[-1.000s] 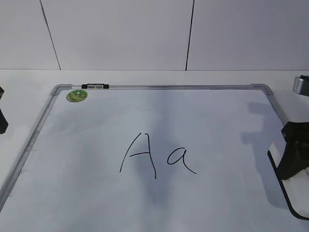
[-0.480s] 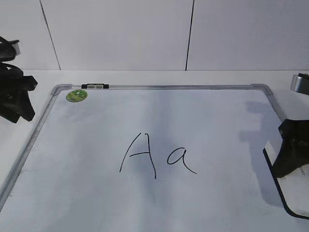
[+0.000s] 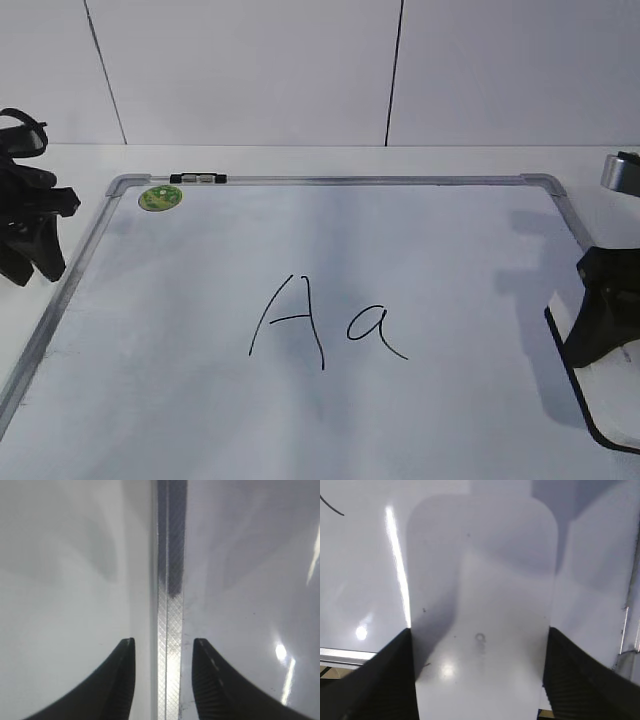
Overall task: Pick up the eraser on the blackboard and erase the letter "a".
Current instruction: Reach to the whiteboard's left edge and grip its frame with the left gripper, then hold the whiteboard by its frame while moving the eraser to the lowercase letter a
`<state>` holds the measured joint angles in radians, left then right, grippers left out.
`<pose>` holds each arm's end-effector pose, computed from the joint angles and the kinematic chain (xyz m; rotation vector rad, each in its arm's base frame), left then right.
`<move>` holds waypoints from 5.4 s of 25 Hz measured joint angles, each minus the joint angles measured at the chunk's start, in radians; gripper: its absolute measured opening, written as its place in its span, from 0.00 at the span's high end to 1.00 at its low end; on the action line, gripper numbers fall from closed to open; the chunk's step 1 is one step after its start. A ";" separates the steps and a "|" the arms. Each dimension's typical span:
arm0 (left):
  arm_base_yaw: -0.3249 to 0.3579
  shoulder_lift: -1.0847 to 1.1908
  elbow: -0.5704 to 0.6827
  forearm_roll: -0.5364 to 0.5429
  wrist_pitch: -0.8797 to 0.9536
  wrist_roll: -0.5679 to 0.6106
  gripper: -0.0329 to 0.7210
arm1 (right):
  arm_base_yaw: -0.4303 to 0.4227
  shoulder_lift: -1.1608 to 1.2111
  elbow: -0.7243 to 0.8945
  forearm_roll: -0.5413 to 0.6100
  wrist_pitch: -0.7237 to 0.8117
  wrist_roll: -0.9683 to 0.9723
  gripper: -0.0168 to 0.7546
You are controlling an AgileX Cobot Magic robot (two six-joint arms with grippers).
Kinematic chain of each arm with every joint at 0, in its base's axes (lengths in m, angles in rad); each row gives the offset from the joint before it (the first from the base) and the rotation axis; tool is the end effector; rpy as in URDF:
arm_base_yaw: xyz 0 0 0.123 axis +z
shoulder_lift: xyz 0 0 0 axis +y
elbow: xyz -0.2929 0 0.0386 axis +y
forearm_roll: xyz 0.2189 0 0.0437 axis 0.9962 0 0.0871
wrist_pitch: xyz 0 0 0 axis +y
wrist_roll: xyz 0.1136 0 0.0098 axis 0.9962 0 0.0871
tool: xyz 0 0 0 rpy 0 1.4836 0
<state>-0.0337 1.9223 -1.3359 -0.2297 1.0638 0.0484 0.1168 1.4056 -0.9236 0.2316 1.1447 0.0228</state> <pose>0.3447 -0.0343 0.1882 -0.0452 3.1162 -0.3144 0.2044 0.0480 0.2441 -0.0019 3.1075 0.3337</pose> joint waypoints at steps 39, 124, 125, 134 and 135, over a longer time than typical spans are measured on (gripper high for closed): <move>-0.045 0.018 0.070 0.066 -0.110 -0.021 0.59 | 0.000 0.000 0.000 0.015 0.000 -0.010 0.26; -0.048 0.041 0.070 0.108 -0.114 -0.048 0.89 | 0.000 0.000 0.000 0.048 -0.002 -0.045 0.26; -0.048 0.041 0.070 0.107 -0.115 -0.056 0.90 | 0.000 0.000 0.000 0.048 -0.002 -0.045 0.26; -0.048 0.049 0.066 0.096 -0.113 -0.062 0.92 | 0.000 0.000 0.000 0.048 -0.002 -0.045 0.26; -0.048 0.049 0.065 0.096 -0.113 -0.062 0.92 | 0.000 0.000 0.000 0.048 -0.002 -0.045 0.26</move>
<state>-0.0813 1.9712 -1.2713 -0.1336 0.9508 -0.0140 0.1168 1.4056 -0.9236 0.2797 1.1428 -0.0217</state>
